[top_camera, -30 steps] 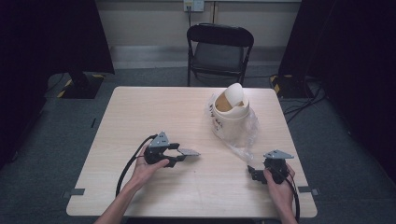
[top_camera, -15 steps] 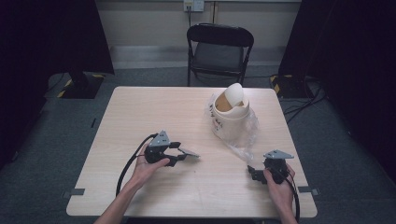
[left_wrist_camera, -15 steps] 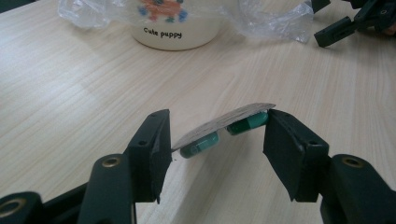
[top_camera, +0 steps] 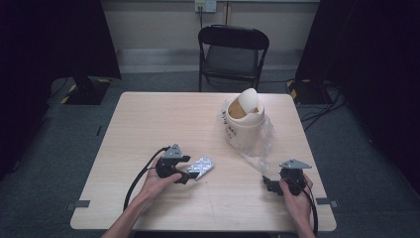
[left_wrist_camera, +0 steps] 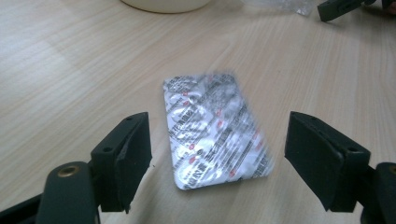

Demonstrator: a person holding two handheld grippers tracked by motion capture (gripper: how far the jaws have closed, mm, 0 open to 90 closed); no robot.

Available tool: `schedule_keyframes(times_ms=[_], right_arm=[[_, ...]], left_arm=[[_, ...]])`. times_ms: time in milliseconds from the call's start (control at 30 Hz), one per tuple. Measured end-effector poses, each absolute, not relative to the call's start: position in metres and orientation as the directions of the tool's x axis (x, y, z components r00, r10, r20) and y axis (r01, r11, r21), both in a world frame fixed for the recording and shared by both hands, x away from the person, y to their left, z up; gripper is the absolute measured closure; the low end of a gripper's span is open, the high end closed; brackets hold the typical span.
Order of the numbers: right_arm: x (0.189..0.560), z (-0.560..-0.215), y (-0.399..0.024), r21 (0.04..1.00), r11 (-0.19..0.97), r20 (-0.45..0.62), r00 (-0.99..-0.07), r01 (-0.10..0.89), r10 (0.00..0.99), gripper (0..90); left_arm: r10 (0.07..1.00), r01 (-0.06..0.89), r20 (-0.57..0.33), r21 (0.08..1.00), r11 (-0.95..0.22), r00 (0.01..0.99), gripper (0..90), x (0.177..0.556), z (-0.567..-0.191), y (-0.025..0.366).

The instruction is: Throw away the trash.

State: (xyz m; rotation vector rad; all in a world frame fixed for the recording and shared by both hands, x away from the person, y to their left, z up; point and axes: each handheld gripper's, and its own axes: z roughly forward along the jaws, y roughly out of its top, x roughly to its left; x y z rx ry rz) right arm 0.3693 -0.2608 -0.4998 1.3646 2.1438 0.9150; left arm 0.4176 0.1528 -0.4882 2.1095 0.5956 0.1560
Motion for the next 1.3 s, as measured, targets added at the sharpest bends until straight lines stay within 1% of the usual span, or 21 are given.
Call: schedule_keyframes(times_ms=[133, 333, 400, 467, 500, 533, 567, 700, 800, 900, 1033, 1067, 1300], right_arm=[[0.369, -0.5, -0.261, 0.727, 0.295, -0.012, -0.418, 0.619, 0.908, 9.5], [0.369, -0.5, -0.261, 0.727, 0.295, -0.012, -0.418, 0.619, 0.908, 9.5], [0.369, -0.5, -0.261, 0.728, 0.295, -0.013, -0.418, 0.619, 0.908, 9.6], [0.369, -0.5, -0.261, 0.728, 0.295, -0.012, -0.418, 0.619, 0.908, 9.5], [0.369, -0.5, -0.261, 0.728, 0.296, -0.013, -0.419, 0.619, 0.908, 9.5], [0.369, -0.5, -0.261, 0.728, 0.296, -0.013, -0.419, 0.619, 0.908, 9.5], [0.369, -0.5, -0.261, 0.728, 0.295, -0.013, -0.418, 0.619, 0.908, 9.6], [0.369, -0.5, -0.261, 0.728, 0.296, -0.013, -0.419, 0.619, 0.908, 9.6], [0.369, -0.5, -0.261, 0.728, 0.295, -0.012, -0.418, 0.619, 0.908, 9.5], [0.369, -0.5, -0.261, 0.728, 0.297, -0.013, -0.419, 0.618, 0.908, 9.5], [0.369, -0.5, -0.261, 0.728, 0.296, -0.013, -0.419, 0.619, 0.908, 9.6], [0.369, -0.5, -0.261, 0.728, 0.296, -0.013, -0.419, 0.619, 0.908, 9.5], [0.369, -0.5, -0.261, 0.728, 0.296, -0.013, -0.419, 0.619, 0.908, 9.5]], left_arm=[[0.473, 0.374, -0.109, 0.772, -0.514, 0.874, 20.0, 0.419, -0.497, 0.147], [0.507, 0.377, -0.077, 0.765, -0.522, 0.859, 19.9, 0.422, -0.499, 0.138], [0.52, 0.353, -0.008, 0.743, -0.569, 0.854, 20.6, 0.419, -0.5, 0.13], [0.53, 0.355, 0.002, 0.74, -0.572, 0.848, 20.9, 0.418, -0.499, 0.127], [0.518, 0.347, 0.001, 0.742, -0.574, 0.855, 23.3, 0.418, -0.499, 0.127], [0.518, 0.347, 0.001, 0.742, -0.574, 0.855, 31.0, 0.418, -0.499, 0.127], [0.513, 0.343, -0.004, 0.747, -0.569, 0.858, 34.0, 0.418, -0.498, 0.127], [0.512, 0.341, -0.003, 0.75, -0.567, 0.859, 34.1, 0.419, -0.498, 0.13], [0.508, 0.345, -0.021, 0.757, -0.555, 0.861, 34.1, 0.42, -0.496, 0.134], [0.518, 0.347, -0.059, 0.806, -0.48, 0.853, 34.1, 0.422, -0.486, 0.142], [0.534, 0.341, -0.062, 0.829, -0.443, 0.843, 34.1, 0.423, -0.477, 0.15], [0.527, 0.347, -0.077, 0.831, -0.435, 0.846, 34.1, 0.425, -0.476, 0.151], [0.525, 0.33, -0.071, 0.846, -0.419, 0.848, 34.1, 0.434, -0.457, 0.151]])
